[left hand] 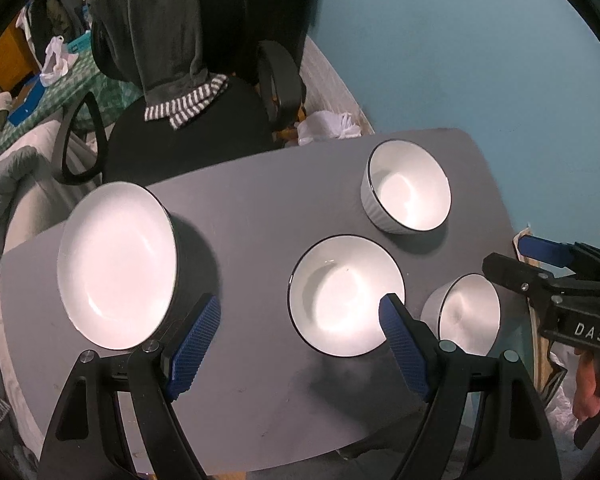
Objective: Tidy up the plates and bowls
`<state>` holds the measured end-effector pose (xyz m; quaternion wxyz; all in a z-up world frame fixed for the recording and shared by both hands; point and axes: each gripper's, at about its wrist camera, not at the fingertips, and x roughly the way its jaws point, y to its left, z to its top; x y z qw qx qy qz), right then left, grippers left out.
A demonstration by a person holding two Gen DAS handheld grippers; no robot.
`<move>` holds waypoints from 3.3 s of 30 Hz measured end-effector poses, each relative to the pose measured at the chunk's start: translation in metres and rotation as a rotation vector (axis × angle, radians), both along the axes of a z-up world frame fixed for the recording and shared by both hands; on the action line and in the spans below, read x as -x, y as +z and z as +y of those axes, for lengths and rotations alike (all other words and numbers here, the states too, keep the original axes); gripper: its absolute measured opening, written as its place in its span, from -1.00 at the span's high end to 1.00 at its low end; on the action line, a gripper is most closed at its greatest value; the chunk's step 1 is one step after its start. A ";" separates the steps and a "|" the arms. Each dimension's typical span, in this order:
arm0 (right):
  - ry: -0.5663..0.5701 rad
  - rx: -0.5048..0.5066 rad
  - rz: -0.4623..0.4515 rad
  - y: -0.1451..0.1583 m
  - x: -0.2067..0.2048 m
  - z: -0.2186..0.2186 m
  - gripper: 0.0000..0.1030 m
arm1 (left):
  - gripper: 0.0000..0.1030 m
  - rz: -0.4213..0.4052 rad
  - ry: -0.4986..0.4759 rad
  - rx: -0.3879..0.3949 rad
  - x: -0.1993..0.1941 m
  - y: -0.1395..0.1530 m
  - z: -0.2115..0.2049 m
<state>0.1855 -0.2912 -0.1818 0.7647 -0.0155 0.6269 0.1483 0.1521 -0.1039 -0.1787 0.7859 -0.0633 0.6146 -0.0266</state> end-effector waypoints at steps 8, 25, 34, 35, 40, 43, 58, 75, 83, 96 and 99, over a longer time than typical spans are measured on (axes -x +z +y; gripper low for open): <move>0.065 -0.001 0.044 -0.029 -0.003 0.015 -0.41 | -0.60 0.057 -0.013 -0.026 -0.005 -0.031 -0.003; 0.125 -0.039 0.122 -0.076 -0.015 0.040 -0.41 | -0.60 0.153 -0.018 -0.045 -0.013 -0.084 0.002; 0.131 -0.007 0.147 -0.094 -0.016 0.043 -0.40 | -0.60 0.195 0.009 -0.045 -0.014 -0.104 0.006; 0.136 -0.005 0.148 -0.095 -0.016 0.043 -0.40 | -0.60 0.199 0.007 -0.046 -0.015 -0.106 0.006; 0.154 -0.002 0.176 -0.103 -0.014 0.045 -0.17 | -0.54 0.225 0.007 -0.069 -0.017 -0.114 0.005; 0.154 -0.014 0.205 -0.105 -0.013 0.046 0.00 | -0.46 0.235 0.010 -0.049 -0.017 -0.116 0.004; 0.122 -0.018 0.265 -0.112 -0.012 0.039 0.60 | 0.34 0.288 0.032 0.030 -0.018 -0.125 0.006; 0.119 -0.015 0.277 -0.114 -0.006 0.032 0.85 | 0.84 0.269 -0.002 0.066 -0.010 -0.117 -0.007; 0.121 0.002 0.276 -0.111 -0.004 0.033 0.86 | 0.84 0.283 0.005 0.056 -0.010 -0.115 -0.008; 0.092 0.002 0.283 -0.100 -0.011 0.047 0.86 | 0.84 0.268 -0.005 0.080 -0.021 -0.096 -0.011; 0.096 0.011 0.271 -0.092 -0.012 0.046 0.86 | 0.84 0.259 -0.006 0.087 -0.023 -0.088 -0.012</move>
